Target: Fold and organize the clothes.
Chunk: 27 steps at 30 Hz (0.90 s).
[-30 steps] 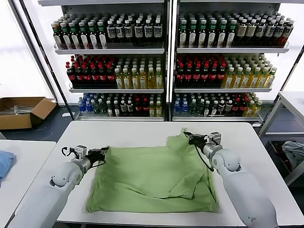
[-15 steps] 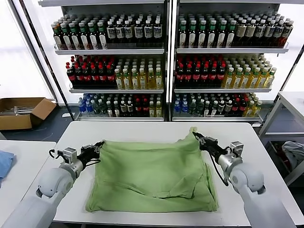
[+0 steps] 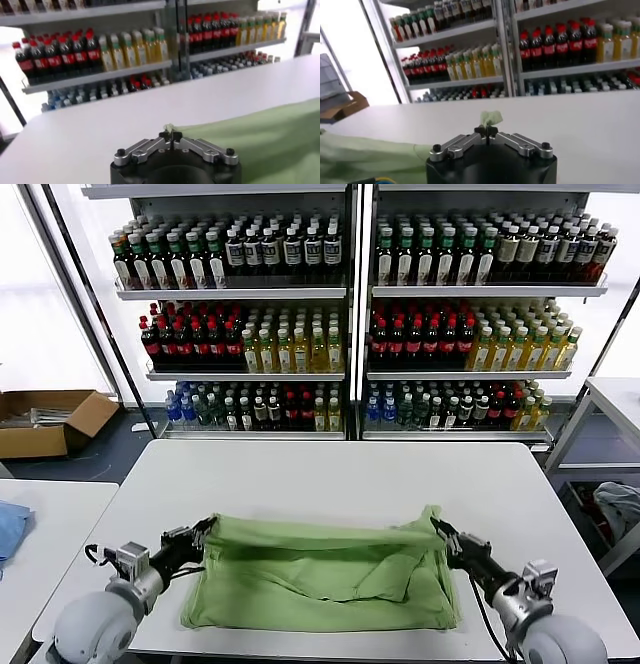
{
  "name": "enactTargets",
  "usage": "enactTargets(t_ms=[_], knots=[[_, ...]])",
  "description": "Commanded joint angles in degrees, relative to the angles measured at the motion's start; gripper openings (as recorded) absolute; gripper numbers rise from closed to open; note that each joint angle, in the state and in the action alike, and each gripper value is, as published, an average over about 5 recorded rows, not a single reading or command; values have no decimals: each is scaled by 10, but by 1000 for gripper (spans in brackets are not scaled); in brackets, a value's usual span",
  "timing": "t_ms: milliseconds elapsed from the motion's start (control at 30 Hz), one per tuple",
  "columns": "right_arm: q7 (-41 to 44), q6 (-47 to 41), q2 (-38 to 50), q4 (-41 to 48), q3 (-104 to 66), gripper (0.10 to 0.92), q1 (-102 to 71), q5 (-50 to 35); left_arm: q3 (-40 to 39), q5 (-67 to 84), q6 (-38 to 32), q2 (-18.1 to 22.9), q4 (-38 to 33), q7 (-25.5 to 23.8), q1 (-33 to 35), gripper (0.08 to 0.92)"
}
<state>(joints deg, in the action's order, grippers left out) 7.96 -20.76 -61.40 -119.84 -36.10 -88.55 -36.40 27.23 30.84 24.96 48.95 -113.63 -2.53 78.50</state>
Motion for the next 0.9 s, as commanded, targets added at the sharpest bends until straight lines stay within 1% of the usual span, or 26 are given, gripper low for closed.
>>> enactTargets(t_ms=[33,133,167,333,433,567,700,800,900], knots=[[-27,19,-17,-38,-31,106,-125,32,33,-91,14,-9,-62,-14,134,90],[-37,28,-21,-32,-43,142,-111,31,40,-90,33,-11,-74,-13,134,133],[-38,33,-21,-29,-51,165,-104,31,44,-90,40,-11,-79,-12,134,159],[-30,78,-21,2,-110,310,-70,26,69,-86,63,-9,-94,-1,134,305],[-19,111,-28,25,-159,396,-57,19,90,-68,61,4,-104,21,139,392],[-4,150,-45,50,-210,509,-56,11,91,-36,35,40,-121,76,153,504],[-5,173,-66,62,-228,630,-67,12,58,-37,-4,94,-122,133,162,626],[-4,182,-74,60,-228,717,-79,15,38,-37,-5,137,-117,168,164,712],[-1,189,-78,60,-224,788,-87,23,23,-38,0,171,-102,198,158,785]])
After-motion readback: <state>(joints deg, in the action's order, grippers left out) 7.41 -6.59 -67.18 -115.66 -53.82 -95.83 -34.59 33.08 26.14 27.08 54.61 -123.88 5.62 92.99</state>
